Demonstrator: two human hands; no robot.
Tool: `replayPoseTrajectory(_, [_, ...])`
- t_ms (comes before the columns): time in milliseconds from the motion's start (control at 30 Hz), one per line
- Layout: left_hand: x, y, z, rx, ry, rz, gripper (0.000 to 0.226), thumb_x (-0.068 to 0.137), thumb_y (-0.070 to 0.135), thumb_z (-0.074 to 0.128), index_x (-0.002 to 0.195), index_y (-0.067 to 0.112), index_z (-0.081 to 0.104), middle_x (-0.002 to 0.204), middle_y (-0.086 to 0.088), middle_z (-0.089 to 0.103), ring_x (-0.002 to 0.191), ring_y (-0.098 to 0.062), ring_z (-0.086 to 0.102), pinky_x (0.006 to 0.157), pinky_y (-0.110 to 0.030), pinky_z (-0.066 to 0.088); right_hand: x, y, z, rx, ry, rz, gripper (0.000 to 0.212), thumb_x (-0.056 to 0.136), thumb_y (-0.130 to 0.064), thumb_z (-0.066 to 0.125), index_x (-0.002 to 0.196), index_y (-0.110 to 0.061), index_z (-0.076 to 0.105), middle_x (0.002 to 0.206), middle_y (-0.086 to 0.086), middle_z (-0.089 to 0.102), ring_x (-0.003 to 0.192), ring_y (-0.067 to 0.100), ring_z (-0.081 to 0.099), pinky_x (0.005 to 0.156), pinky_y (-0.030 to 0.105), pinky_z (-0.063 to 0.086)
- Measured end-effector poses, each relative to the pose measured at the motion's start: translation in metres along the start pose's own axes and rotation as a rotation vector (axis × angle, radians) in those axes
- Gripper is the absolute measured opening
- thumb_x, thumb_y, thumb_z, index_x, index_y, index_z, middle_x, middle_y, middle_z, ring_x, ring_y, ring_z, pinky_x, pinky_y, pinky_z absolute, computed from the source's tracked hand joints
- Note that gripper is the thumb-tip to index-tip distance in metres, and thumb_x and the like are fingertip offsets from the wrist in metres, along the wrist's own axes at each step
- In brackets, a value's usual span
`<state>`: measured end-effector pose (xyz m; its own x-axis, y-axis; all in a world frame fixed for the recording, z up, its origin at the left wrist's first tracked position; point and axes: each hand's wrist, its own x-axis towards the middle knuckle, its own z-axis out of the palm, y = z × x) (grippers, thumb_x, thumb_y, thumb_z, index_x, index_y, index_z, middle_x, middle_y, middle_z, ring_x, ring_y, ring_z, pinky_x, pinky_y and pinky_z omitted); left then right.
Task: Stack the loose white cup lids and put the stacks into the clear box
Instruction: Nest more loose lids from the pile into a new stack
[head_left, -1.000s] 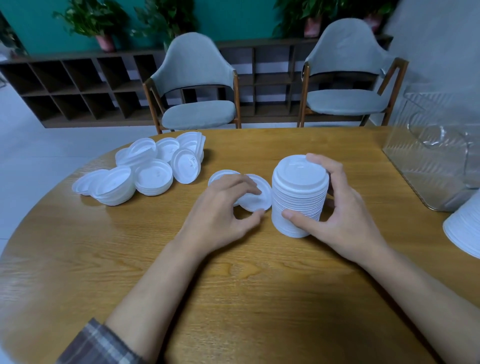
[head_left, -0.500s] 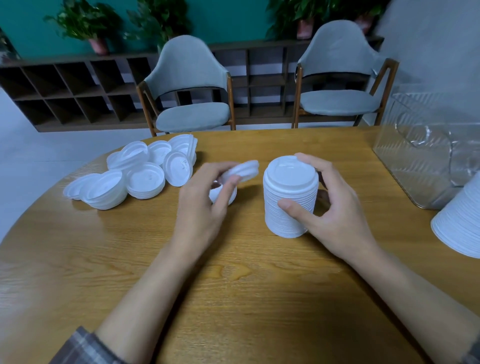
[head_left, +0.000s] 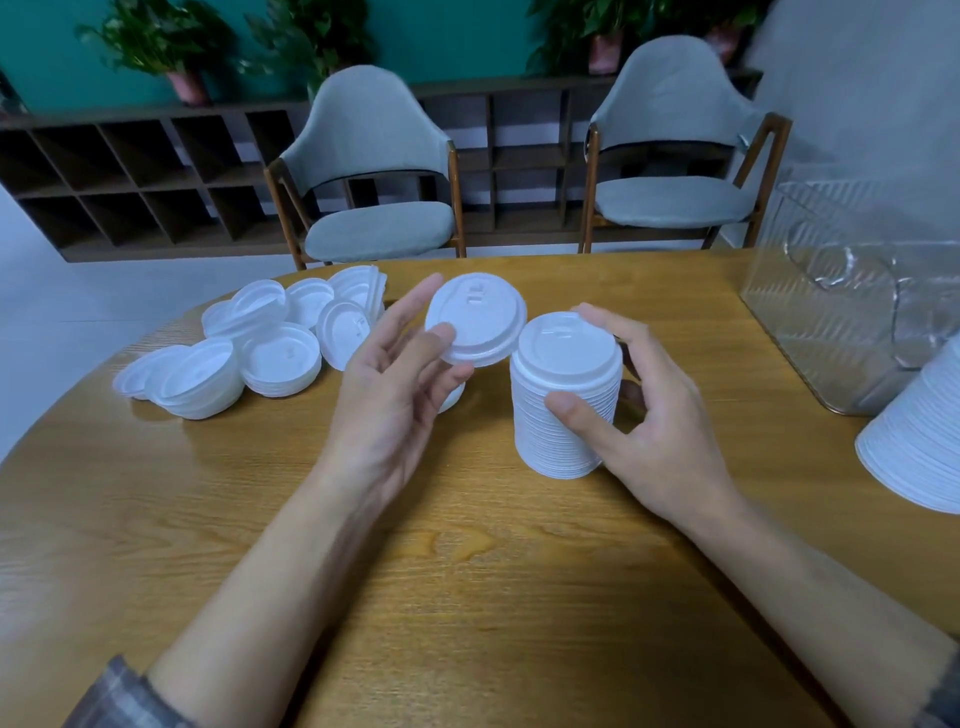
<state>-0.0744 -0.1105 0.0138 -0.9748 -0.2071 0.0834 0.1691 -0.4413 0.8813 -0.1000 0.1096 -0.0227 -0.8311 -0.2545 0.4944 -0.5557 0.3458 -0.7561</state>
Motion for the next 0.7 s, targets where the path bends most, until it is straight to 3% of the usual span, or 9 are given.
replayPoseTrajectory(167, [-0.003,0.005,0.003,-0.085,-0.119,-0.035,0.045,0.097,0.004,0.062,0.141,0.015,0.063,0.108,0.002,0.077,0.079,-0.004,0.070,0.071,-0.013,0.058,0.000,-0.002,0.001,0.017,-0.011,0.004,0.074,0.086,-0.064,0.067,0.150,-0.036,0.043,0.145,-0.026,0.051,0.136,-0.004,0.047,0.105,0.024,0.046])
replayPoseTrajectory(233, [-0.007,0.001,0.008,-0.030,-0.180,-0.018,0.049,0.092,0.007,0.065,0.141,0.012,0.062,0.107,0.002,0.077,0.079,-0.004,0.071,0.071,-0.014,0.059,0.000,-0.003,0.002,0.030,-0.013,0.001,0.078,0.086,-0.063,0.069,0.153,-0.039,0.038,0.145,-0.025,0.051,0.137,-0.002,0.048,0.106,0.028,0.047])
replayPoseTrajectory(367, [-0.008,-0.008,0.010,0.225,-0.209,0.087,0.053,0.089,0.021,0.079,0.140,0.015,0.065,0.098,0.004,0.072,0.078,-0.008,0.060,0.064,-0.021,0.049,0.000,-0.006,0.003,0.075,-0.015,-0.007,0.090,0.086,-0.055,0.076,0.159,-0.044,0.024,0.143,-0.032,0.050,0.138,-0.005,0.046,0.105,0.017,0.046])
replayPoseTrajectory(533, [-0.011,-0.012,0.013,0.403,-0.185,0.158,0.054,0.084,0.029,0.079,0.136,0.017,0.069,0.080,0.008,0.061,0.070,-0.003,0.055,0.072,-0.016,0.046,0.000,-0.003,0.002,0.043,-0.030,-0.038,0.088,0.086,-0.060,0.074,0.159,-0.046,0.026,0.154,-0.019,0.047,0.144,0.004,0.043,0.113,0.046,0.047])
replayPoseTrajectory(700, [-0.012,-0.014,0.014,0.480,-0.179,0.193,0.056,0.080,0.032,0.082,0.133,0.020,0.071,0.076,0.010,0.057,0.076,-0.008,0.052,0.077,-0.020,0.048,0.000,-0.003,0.002,0.034,-0.024,-0.055,0.079,0.086,-0.063,0.071,0.154,-0.042,0.038,0.149,-0.023,0.049,0.141,0.007,0.048,0.109,0.046,0.050])
